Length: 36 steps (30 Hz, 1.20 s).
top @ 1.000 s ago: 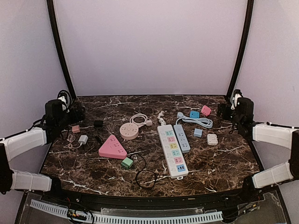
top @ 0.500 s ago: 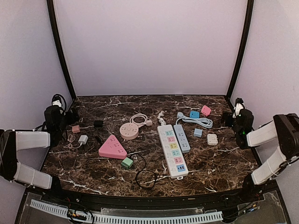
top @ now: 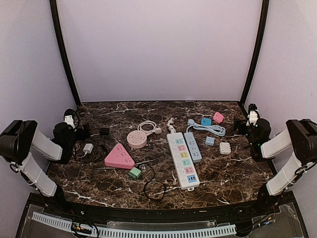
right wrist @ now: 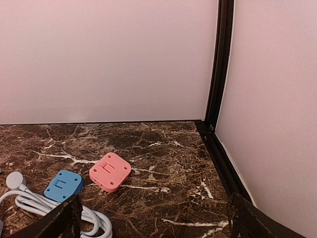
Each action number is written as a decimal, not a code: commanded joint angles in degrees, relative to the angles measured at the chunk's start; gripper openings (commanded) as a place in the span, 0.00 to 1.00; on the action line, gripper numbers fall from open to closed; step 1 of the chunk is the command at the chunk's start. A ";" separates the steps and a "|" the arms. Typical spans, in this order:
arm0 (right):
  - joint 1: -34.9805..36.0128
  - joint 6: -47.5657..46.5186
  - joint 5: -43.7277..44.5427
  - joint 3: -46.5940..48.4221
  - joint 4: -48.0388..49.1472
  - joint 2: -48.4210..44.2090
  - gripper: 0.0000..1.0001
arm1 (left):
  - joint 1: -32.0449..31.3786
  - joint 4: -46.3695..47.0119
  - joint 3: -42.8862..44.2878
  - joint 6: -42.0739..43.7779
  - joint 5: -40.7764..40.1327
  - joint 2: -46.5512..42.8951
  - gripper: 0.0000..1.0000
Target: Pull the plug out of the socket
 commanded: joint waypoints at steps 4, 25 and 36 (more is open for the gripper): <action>-0.30 -0.49 0.71 0.27 2.44 0.31 0.99 | 0.32 0.35 2.43 4.37 9.52 0.08 0.99; -0.32 -0.49 0.64 0.36 2.46 0.37 0.99 | 0.32 1.13 2.38 4.60 9.77 0.37 0.99; -0.34 -0.49 0.63 0.30 2.46 0.37 0.98 | 0.32 1.14 2.36 4.60 9.78 0.30 0.99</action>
